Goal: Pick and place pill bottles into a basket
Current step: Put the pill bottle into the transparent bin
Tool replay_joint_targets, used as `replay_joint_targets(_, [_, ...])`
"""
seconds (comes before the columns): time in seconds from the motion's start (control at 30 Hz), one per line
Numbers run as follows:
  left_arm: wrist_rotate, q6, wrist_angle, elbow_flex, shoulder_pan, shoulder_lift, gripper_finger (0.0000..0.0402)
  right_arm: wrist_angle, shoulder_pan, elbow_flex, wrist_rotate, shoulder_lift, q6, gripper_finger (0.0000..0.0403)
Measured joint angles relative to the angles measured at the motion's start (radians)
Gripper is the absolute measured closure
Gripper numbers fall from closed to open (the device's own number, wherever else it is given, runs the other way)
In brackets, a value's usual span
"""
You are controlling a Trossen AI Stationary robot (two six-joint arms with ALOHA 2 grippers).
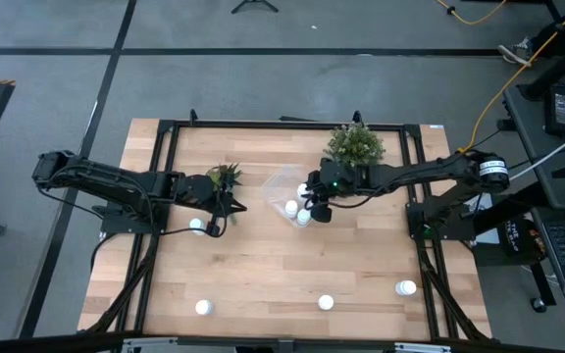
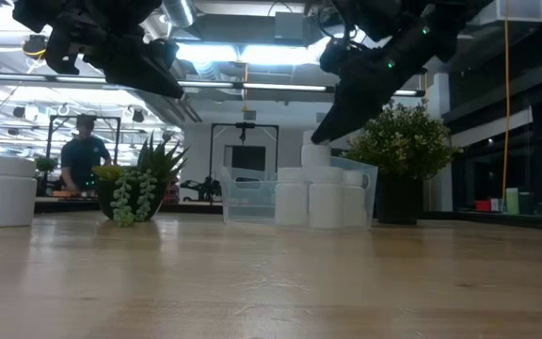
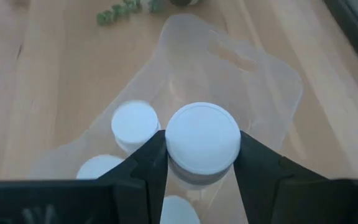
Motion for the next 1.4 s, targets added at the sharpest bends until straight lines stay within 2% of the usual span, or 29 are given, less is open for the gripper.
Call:
replay_joint_targets(0.4, [0.000, 0.000, 0.008, 0.000, 0.000, 0.000, 0.0394, 0.058, 0.000, -0.064, 0.000, 0.000, 0.050, 0.0256])
replay_joint_targets(0.57, [0.000, 0.000, 0.008, 0.000, 0.000, 0.000, 0.0397, 0.170, 0.000, -0.121, 0.001, 0.000, 0.060, 0.0256])
replay_joint_targets(1.4, [-0.001, 0.000, 0.022, 0.000, 0.000, 0.000, 0.0399, 0.203, 0.000, -0.137, 0.000, 0.065, 0.071, 0.0256])
